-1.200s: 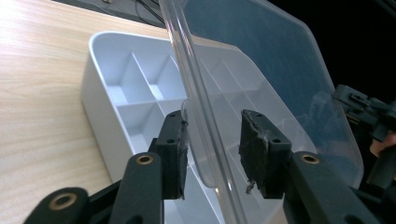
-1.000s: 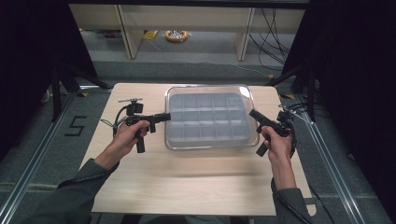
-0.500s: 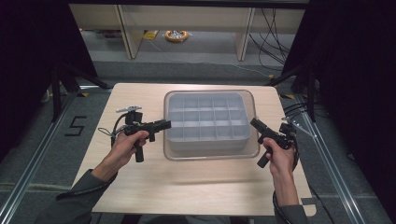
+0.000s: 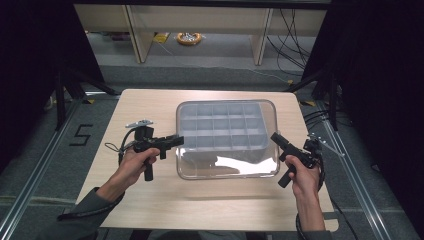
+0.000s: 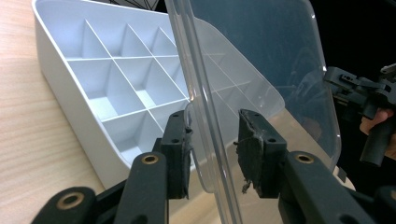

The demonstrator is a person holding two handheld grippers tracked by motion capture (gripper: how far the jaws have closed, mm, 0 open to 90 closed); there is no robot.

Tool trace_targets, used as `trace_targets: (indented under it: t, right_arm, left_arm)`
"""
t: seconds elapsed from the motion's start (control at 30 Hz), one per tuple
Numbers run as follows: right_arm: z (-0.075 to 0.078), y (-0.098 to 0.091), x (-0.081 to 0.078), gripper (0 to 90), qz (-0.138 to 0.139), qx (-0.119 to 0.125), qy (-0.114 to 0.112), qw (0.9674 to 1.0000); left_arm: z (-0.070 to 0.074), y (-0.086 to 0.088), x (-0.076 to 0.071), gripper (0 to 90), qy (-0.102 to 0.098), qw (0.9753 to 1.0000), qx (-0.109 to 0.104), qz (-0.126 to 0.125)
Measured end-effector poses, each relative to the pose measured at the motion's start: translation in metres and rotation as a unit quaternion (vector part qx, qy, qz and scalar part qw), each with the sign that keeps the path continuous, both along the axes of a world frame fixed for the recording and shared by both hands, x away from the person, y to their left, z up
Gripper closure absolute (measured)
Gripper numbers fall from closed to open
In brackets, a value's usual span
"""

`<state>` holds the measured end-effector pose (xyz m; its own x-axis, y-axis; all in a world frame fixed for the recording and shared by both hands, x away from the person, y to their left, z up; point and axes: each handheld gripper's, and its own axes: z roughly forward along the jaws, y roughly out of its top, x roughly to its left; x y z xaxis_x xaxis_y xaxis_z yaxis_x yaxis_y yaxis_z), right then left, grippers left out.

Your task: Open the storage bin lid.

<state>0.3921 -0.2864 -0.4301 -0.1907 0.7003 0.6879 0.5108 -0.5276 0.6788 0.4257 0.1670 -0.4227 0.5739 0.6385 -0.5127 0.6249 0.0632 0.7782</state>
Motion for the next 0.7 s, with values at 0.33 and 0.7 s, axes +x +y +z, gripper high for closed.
trace_targets:
  t: [0.33, 0.7]
  right_arm:
    - [-0.006, -0.003, -0.018, 65.5, 0.007, -0.004, -0.007, 0.9999]
    - [-0.014, -0.005, -0.045, 65.3, 0.010, -0.026, -0.004, 0.9996]
  left_arm:
    - [-0.009, -0.001, -0.018, 64.2, 0.007, 0.9999, 0.004, -0.014]
    - [-0.024, -0.002, -0.038, 63.9, 0.017, 0.9993, 0.015, -0.030]
